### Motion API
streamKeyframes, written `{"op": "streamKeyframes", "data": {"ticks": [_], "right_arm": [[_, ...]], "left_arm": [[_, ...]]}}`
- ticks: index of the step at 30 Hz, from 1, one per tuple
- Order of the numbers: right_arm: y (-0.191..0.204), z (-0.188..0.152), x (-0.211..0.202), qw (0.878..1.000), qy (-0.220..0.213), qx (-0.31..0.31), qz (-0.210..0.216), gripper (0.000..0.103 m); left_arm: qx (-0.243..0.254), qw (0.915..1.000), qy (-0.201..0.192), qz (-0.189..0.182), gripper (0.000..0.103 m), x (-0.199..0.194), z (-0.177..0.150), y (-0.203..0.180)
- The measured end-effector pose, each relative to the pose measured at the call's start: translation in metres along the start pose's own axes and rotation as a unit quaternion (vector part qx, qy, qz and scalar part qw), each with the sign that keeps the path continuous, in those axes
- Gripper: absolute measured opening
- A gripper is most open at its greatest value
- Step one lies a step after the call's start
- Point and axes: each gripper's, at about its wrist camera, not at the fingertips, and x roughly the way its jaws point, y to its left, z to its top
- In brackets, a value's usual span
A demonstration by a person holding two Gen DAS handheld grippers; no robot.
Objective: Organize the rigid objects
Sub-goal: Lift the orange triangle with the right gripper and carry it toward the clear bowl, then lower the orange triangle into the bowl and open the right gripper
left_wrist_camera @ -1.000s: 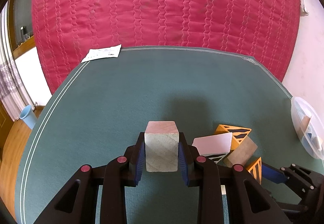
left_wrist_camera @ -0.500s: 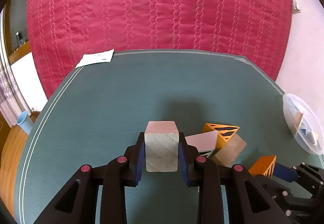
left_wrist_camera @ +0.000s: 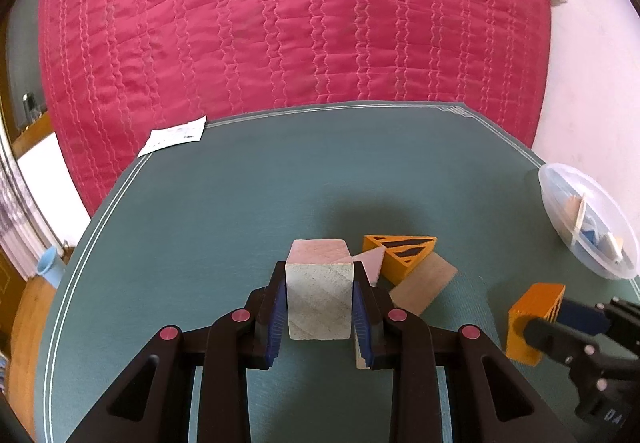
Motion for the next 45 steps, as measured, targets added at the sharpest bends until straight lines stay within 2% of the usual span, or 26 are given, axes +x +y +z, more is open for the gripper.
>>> {"op": "streamKeyframes", "data": {"ticks": [9,28,45], "right_arm": [[-0.017,0.000,-0.013,1.000,-0.014,0.016,-0.009,0.037],[-0.066,0.007,-0.052,0.996,-0.055,0.055,-0.044,0.037],[-0.133,0.016,-0.079,0.983,-0.093,0.117,-0.103,0.037]], "left_arm": [[0.037,0.9993,-0.011,0.000,0.031,-0.010,-0.008,-0.024],[0.081,0.9963,-0.001,-0.026,0.031,-0.018,-0.020,-0.073],[0.103,0.9935,0.015,-0.046,0.031,-0.020,-0.028,-0.103]]}}
